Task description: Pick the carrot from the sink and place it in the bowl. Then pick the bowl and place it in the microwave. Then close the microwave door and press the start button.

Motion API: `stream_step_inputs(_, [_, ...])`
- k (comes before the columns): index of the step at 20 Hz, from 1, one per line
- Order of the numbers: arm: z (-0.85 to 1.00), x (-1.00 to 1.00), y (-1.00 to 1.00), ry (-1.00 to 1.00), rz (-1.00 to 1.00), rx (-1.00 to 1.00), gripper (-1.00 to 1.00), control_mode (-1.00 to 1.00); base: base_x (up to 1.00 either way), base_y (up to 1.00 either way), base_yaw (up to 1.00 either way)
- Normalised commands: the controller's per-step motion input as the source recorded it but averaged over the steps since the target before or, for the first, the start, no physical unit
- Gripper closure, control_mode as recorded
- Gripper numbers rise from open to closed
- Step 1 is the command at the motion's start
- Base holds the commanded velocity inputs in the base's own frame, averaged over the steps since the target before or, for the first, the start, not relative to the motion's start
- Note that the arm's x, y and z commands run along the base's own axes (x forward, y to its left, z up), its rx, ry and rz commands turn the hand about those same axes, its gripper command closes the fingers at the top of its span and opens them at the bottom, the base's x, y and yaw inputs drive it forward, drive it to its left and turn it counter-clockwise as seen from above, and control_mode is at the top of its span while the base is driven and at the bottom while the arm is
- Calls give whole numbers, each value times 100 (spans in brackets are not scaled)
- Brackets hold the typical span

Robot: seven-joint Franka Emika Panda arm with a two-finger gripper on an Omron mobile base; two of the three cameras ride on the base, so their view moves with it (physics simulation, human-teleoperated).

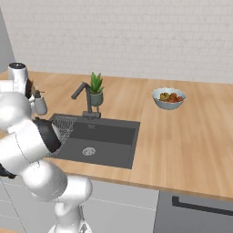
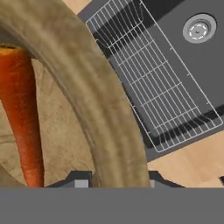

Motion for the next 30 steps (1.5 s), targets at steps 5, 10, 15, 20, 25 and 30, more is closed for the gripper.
stream_step_inputs(5, [52,-56,-81,0,-17,0,100,-100,0,0,0])
stream_step_inputs(10, [57,-70,-61,0,-15,0,100,-100,0,0,0])
stream_step_inputs(15, [55,-61,-62,-13,-15,0,100,-100,0,0,0])
stream_step_inputs(20, [48,-41,-66,-13,-25,0,100,-100,0,0,0])
stream_step_inputs(25, [49,-28,-79,-3,-33,0,100,-100,0,0,0])
stream_step_inputs(30, [50,-36,-83,0,-30,0,100,-100,0,0,0])
